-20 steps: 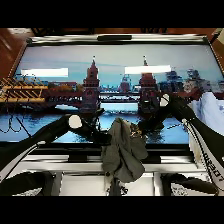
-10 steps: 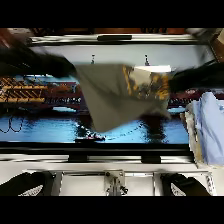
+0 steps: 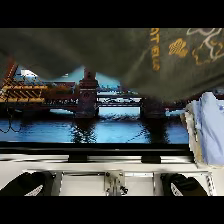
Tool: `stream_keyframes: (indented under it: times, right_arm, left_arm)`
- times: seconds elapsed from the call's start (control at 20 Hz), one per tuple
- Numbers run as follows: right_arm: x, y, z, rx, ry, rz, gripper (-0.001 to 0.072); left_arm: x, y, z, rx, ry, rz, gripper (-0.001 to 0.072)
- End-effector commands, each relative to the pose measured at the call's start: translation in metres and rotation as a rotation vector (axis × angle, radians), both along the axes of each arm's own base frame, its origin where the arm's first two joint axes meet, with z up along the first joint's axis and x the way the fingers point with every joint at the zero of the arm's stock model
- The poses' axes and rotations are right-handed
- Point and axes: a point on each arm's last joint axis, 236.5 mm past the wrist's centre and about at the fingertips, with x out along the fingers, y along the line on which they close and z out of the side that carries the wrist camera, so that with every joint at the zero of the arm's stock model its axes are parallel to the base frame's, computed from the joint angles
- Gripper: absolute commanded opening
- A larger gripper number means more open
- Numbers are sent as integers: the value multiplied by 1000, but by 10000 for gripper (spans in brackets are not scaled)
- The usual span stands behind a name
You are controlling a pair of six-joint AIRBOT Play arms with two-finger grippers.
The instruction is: Fold the shirts.
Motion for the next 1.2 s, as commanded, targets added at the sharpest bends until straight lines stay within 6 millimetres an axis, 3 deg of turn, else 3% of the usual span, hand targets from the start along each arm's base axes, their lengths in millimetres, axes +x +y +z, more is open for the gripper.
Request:
stream_keyframes:
  times: [0.0, 0.1, 0.25, 0.4, 0.55, 0.65, 0.7, 0.8, 0.9, 1.05, 1.1, 1.15]
  right_arm:
    - [-1, -8, -42, -40, 185, -34, 74]
    - [17, -4, -86, -92, 369, -31, 74]
    - [47, 2, -182, -154, 785, -44, 74]
    - [78, 12, -299, -188, 1141, -66, 75]
    - [123, 25, -420, -130, 1278, -114, 75]
    - [165, 56, -470, 69, 1276, -123, 75]
    - [188, 75, -481, 160, 1255, -93, 75]
    - [223, 97, -491, 310, 1200, -72, 75]
    - [247, 97, -496, 356, 1132, -92, 75]
    - [265, 87, -498, 327, 1058, -122, 75]
    - [265, 86, -499, 319, 1055, -122, 82]
    - [265, 86, -500, 315, 1058, -120, 176]
  left_arm:
    - [1, 33, -4, 28, -11, 125, 32]
    - [20, 26, -39, 115, 109, 138, 32]
    - [61, 16, -121, 322, 341, 175, 32]
    - [104, -9, -234, 495, 611, 166, 33]
    - [147, -22, -354, 596, 850, 189, 32]
    - [188, -39, -399, 506, 908, 188, 32]
    - [212, -48, -412, 438, 904, 176, 32]
    - [246, -46, -438, 261, 961, 212, 33]
    - [261, -38, -465, 119, 1066, 227, 33]
    - [269, -33, -493, 3, 1175, 220, 36]
    - [270, -33, -498, -12, 1192, 218, 63]
    - [269, -34, -501, -21, 1206, 216, 217]
